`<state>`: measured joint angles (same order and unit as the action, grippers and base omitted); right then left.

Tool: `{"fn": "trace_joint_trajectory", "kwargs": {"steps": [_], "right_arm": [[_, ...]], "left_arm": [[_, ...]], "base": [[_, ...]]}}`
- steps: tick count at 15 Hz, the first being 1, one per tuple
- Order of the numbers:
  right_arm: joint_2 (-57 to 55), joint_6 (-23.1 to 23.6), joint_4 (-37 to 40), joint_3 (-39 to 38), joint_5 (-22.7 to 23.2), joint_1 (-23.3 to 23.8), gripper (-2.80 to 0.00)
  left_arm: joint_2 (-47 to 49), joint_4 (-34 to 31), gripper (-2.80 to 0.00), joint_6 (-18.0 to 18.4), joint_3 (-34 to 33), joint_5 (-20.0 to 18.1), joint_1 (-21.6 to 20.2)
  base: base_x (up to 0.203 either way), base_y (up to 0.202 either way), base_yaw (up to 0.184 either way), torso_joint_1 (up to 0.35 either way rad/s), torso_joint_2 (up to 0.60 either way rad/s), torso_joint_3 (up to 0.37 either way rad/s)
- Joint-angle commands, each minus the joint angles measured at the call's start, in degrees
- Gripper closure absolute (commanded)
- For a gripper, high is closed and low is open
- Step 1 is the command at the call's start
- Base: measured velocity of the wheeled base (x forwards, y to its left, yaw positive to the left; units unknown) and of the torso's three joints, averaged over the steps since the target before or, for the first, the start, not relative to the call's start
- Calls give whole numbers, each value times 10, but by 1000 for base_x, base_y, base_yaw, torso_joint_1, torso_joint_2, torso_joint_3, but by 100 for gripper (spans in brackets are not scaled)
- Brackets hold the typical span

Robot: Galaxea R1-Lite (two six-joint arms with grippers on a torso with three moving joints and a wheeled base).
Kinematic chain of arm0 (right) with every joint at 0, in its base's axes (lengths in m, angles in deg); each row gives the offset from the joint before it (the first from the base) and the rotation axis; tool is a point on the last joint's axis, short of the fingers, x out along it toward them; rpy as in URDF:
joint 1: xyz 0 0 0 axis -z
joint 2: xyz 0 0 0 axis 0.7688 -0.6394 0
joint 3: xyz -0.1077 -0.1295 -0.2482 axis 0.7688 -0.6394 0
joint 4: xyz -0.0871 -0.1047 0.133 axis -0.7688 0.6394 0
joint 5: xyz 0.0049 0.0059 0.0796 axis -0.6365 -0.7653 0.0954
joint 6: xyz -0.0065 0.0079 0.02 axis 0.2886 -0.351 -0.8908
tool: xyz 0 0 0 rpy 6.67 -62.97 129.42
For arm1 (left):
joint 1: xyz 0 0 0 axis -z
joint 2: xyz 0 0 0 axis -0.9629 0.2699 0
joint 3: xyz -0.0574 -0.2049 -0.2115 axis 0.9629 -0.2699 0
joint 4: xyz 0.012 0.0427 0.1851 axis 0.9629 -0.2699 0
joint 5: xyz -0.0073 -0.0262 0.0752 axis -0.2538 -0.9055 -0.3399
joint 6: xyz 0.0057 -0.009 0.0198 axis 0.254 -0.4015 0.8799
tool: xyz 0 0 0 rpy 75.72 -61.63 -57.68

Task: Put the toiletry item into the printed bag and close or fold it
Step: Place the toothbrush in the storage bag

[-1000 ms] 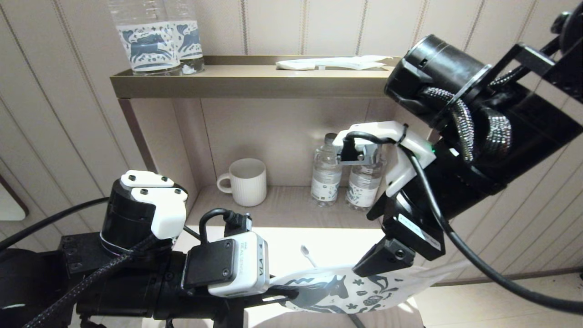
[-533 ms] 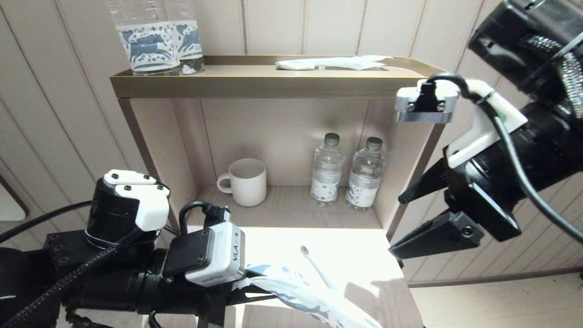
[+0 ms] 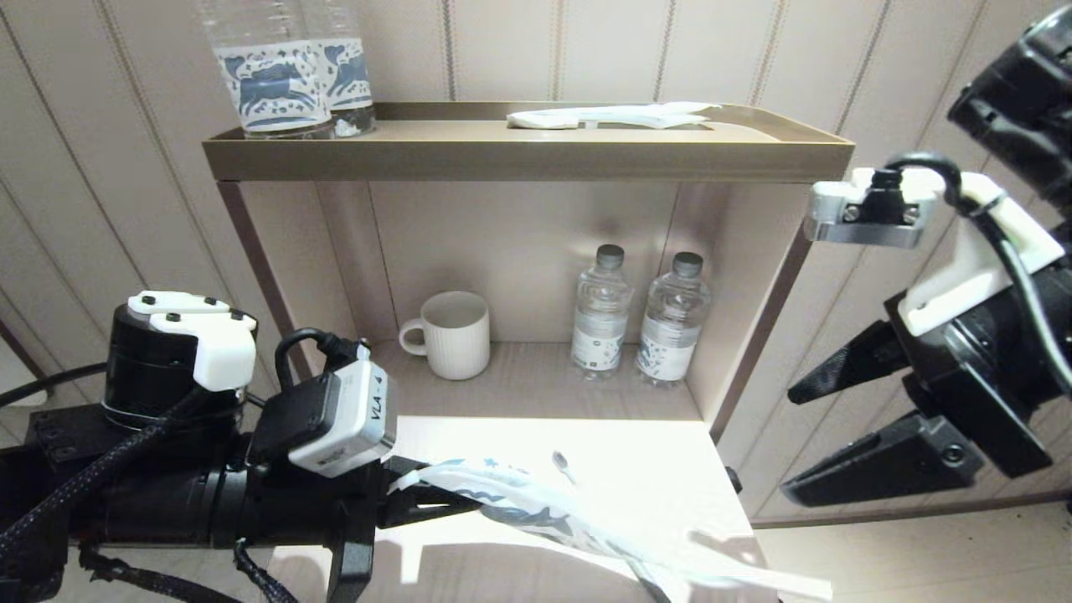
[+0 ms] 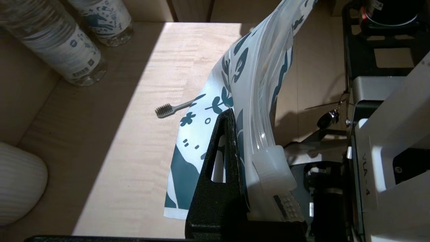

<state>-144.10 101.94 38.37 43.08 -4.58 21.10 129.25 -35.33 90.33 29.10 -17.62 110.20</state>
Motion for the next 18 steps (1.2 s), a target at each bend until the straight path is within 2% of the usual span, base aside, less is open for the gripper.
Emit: {"fn": "trace_joint_trajectory", "kwargs": {"steps": [1, 3, 5, 6, 10, 15, 18], "right_arm": [[32, 3, -42, -78, 5, 8, -280], [60, 6, -113, -149, 11, 9, -280], [88, 8, -171, -189, 28, 18, -280], [91, 6, -186, -194, 35, 29, 0], [92, 7, -212, -197, 67, 55, 0], [91, 10, -213, -201, 66, 82, 0], [88, 23, -217, -217, 65, 91, 0]], "left_arm": [[1, 1, 0, -26, 14, -7, -13], [8, 1, 0, -53, 26, -24, -22], [13, 1, 0, -54, 29, -25, -31], [14, 1, 0, -54, 31, -26, -33], [14, 0, 0, -54, 31, -27, -33], [14, 1, 0, -56, 33, -27, -33], [15, 1, 0, -91, 45, -44, -38]], "base": [[0, 0, 0, 0, 0, 0], [0, 0, 0, 0, 0, 0], [0, 0, 0, 0, 0, 0], [0, 0, 0, 0, 0, 0], [0, 0, 0, 0, 0, 0], [0, 0, 0, 0, 0, 0], [0, 0, 0, 0, 0, 0]]}}
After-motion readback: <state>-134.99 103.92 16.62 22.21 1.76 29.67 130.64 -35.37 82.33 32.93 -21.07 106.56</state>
